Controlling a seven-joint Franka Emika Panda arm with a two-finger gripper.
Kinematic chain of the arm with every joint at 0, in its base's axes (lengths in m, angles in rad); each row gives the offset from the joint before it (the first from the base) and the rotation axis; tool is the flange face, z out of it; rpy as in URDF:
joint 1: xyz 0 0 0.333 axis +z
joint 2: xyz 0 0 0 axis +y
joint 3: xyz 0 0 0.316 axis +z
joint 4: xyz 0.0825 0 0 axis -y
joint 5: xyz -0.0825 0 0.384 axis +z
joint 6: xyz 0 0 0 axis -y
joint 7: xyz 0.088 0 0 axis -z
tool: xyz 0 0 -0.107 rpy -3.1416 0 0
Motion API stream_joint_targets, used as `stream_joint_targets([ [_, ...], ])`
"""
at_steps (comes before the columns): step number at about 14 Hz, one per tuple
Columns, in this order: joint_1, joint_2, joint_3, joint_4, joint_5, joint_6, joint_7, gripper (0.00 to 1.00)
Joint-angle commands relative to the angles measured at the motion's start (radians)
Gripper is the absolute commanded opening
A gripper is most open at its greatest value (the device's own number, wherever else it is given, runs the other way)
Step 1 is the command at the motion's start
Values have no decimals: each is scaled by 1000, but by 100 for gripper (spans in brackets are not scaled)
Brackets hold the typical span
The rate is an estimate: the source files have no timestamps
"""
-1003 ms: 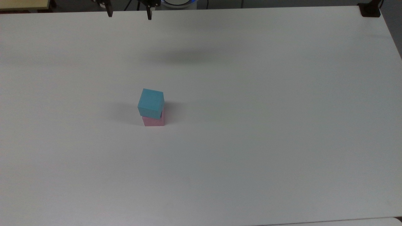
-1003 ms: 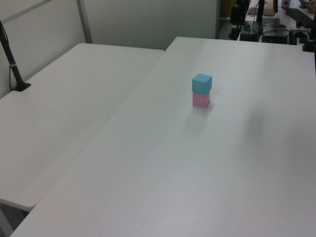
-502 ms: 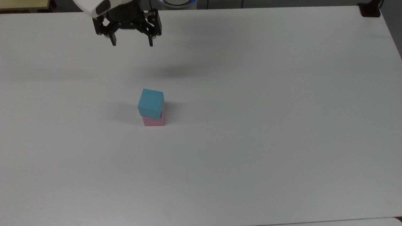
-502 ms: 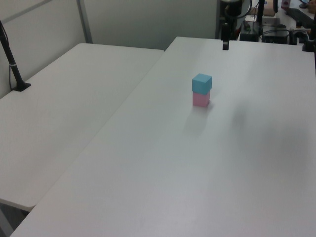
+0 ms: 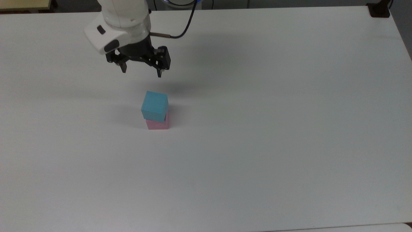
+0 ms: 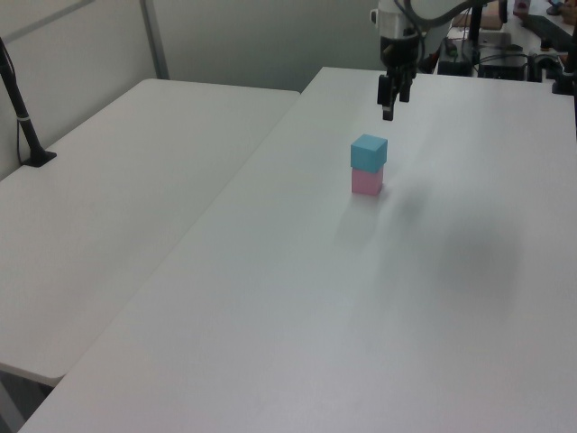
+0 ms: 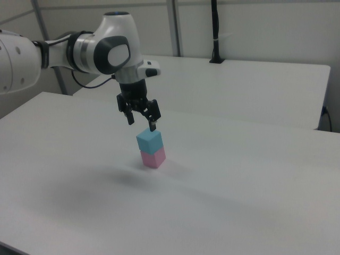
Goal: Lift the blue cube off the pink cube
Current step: 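Lower the open gripper onto the blue cube and close on it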
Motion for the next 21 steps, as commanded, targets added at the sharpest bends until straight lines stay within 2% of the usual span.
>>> stream_joint_targets([
  [1,1,17,5,-31,10,74,76,100],
  [4,-4,54,3,-31,42,133,105,100],
  [9,-9,92,20,-28,50,176,139,100],
  [12,-15,120,52,-28,47,196,137,100],
  [15,-13,126,53,-28,33,196,136,100],
  [16,-13,127,53,-28,28,199,136,90],
  [18,-13,126,54,-29,24,196,134,53],
  [20,-15,123,54,-26,25,193,131,35],
  [21,-16,118,54,-25,25,188,134,35],
])
